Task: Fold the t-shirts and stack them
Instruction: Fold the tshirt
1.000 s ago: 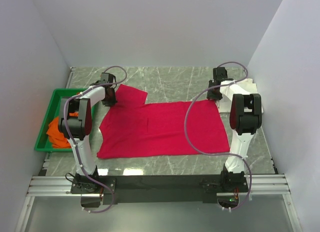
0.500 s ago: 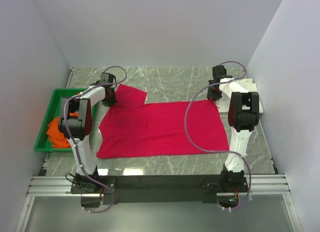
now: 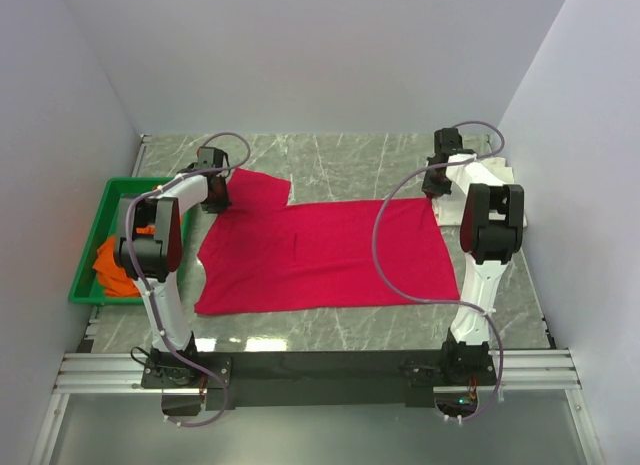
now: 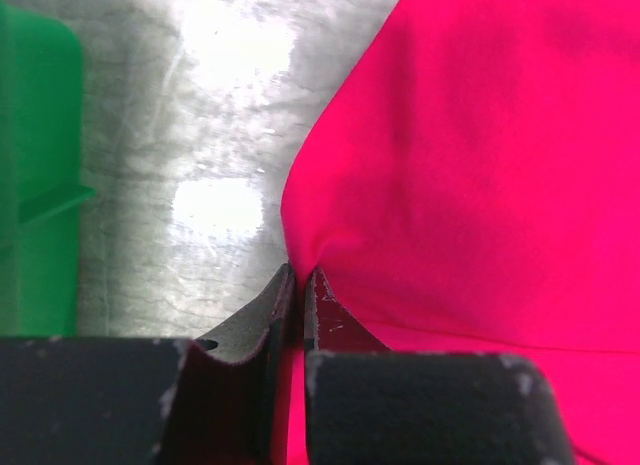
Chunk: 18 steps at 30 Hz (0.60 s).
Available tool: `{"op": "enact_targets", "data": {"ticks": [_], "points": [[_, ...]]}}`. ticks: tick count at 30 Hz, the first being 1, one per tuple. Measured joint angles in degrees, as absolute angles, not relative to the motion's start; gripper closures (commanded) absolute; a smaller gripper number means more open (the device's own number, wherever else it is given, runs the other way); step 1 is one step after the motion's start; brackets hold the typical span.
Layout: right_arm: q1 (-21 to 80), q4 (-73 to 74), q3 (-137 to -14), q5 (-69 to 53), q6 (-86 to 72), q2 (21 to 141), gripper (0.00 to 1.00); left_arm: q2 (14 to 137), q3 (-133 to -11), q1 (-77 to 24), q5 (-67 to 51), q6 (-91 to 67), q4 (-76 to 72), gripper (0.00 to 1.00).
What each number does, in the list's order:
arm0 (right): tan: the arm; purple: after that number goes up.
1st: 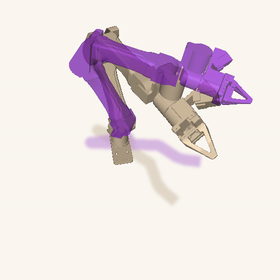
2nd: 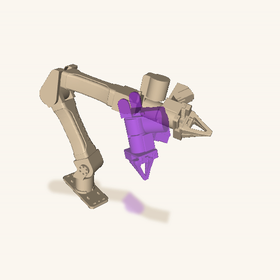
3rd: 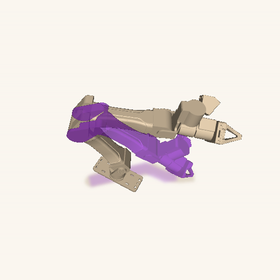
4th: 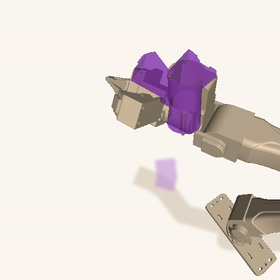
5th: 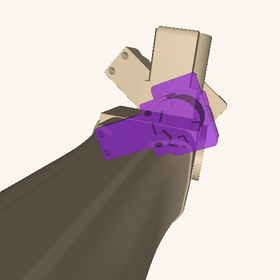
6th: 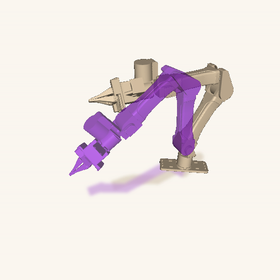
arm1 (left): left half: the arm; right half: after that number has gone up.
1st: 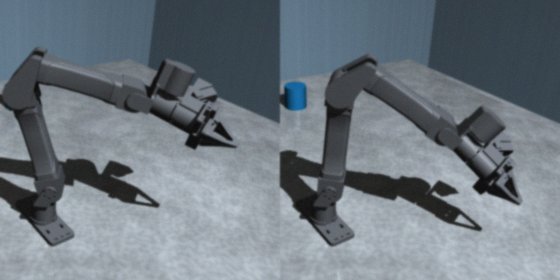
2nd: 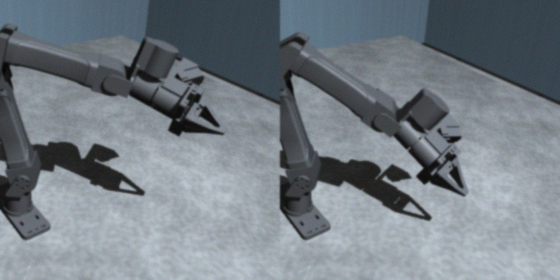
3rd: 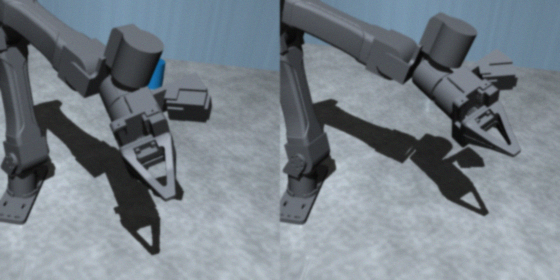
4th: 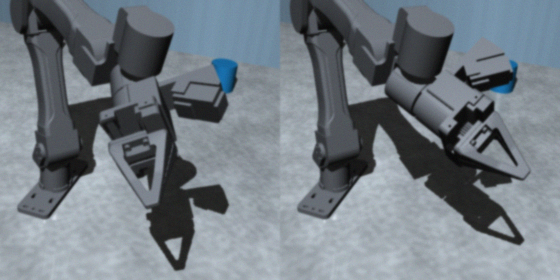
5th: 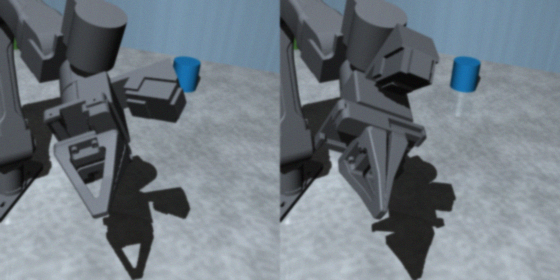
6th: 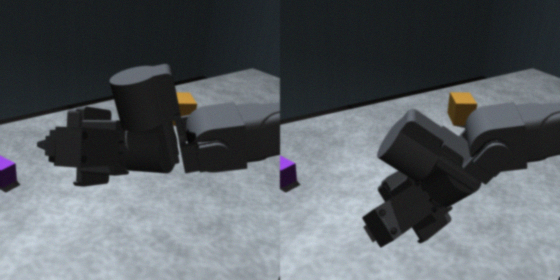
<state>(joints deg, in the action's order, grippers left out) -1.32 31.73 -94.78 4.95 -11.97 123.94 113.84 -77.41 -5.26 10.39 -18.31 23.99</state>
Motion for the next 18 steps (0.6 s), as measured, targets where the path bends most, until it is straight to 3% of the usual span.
{"op": "enact_targets", "data": {"ticks": [18], "points": [[-2.26, 31.42, -95.85, 0.80, -12.73, 123.35, 1.00, 112.84, -77.03, -3.07, 5.30, -18.63, 23.44, 0.99]]}}
